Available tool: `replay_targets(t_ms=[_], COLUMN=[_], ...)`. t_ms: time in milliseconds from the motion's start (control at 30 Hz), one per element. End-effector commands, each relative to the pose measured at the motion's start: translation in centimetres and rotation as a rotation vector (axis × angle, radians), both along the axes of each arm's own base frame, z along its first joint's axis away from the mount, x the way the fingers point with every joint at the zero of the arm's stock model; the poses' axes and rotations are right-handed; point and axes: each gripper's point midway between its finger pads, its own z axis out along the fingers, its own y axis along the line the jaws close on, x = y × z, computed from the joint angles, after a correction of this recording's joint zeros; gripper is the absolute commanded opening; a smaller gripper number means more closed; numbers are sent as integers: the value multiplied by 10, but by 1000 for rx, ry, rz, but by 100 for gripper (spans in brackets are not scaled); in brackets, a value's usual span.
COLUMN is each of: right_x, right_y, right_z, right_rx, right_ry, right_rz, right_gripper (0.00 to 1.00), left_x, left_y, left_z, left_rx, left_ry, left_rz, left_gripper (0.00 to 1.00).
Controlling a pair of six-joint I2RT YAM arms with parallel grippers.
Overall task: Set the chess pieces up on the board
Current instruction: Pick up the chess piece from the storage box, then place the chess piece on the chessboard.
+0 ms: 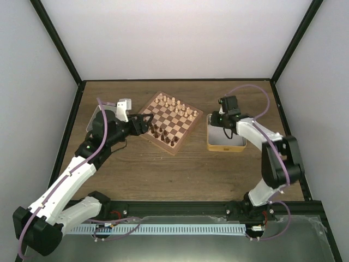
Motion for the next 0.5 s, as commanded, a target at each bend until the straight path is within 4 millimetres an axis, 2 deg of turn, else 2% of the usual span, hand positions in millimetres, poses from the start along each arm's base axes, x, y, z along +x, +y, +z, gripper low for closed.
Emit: replay_targets(t_ms=[0,33,100,133,233,300,400,467], right_x=[-11,-19,-37,-49,-88,-109,-137,-152], right_y=[43,55,81,94,131,155,186,203], right_z=[78,93,124,139,172,186,194,196], right_rx=[209,271,406,474,611,636,638,631], right_ry=[-218,-257,-337,-367,-428,-452,-455,-457], right_rz=[241,305,455,535,778,914,1080,1173], right_gripper=[5,5,5,5,5,5,5,5], left_x=[-12,-12,-11,-11,-14,-18,-18,-20], left_y=[-25,-26,-25,-25,-23,-24,-27,-33], left_z=[21,22,24,23,26,26,22,20], left_rx=[-96,-110,-126,-131,-158,-178,-201,-220], left_ry=[-79,-80,-79,-79,-96,-100,-57,-8], left_rz=[-164,-168,-160,-156,-158,-177,-190,-226], left_gripper=[77,81,98,100,100,100,100,95])
